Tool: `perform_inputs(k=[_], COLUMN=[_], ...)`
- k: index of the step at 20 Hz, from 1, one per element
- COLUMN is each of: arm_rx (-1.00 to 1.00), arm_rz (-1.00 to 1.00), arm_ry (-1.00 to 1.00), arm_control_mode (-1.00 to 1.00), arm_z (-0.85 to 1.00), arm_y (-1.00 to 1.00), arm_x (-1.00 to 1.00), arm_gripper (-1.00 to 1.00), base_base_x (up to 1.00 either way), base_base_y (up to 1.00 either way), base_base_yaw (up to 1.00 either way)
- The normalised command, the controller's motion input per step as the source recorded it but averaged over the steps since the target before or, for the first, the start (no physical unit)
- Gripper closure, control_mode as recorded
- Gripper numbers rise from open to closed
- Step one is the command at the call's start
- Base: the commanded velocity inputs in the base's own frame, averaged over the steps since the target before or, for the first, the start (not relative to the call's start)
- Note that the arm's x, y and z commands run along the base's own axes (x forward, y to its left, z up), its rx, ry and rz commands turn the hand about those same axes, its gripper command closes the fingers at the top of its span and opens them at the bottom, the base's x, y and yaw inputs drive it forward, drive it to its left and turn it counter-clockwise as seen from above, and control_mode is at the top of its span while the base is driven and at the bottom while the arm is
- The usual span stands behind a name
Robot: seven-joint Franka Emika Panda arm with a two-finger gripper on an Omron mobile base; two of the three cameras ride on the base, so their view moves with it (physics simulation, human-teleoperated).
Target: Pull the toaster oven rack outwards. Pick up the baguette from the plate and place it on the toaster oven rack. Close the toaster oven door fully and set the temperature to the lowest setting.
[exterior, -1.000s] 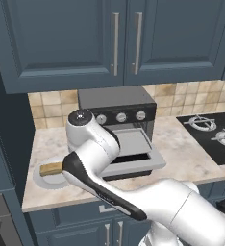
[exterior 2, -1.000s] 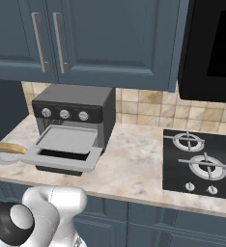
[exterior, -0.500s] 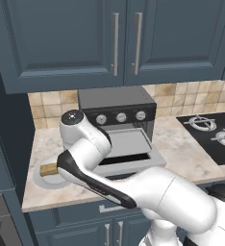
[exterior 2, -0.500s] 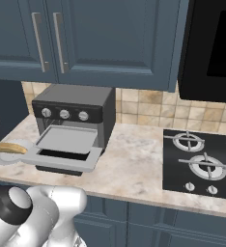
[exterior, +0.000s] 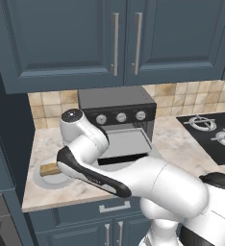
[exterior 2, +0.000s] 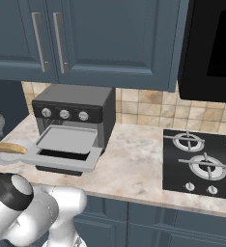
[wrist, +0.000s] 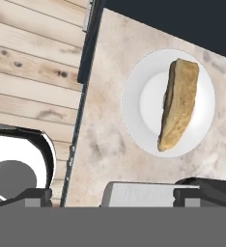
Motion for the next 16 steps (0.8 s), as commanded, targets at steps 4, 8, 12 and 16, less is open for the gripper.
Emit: perform_inputs(k=[4, 8, 12, 16], arm_rx=[0.00, 0.00, 0.00, 0.00], arm_rz=[0.00, 0.00, 0.00, 0.00], arm_ry=[0.06, 0.06, 0.04, 0.01], arm_control_mode=[-1.00, -1.00, -1.00, -1.00], arm_z=[-0.21, -0.19, -0.14, -0.11], arm_y=[0.01, 0.09, 0.13, 0.15], arm_x=[0.12, 0.17, 0.21, 0.21], arm_gripper=[-1.00, -1.00, -1.00, -1.00], base_base_x=[0.00, 0.00, 0.00, 0.00], base_base_y=[0.00, 0.00, 0.00, 0.00], base_base_yaw=[0.00, 0.00, 0.00, 0.00])
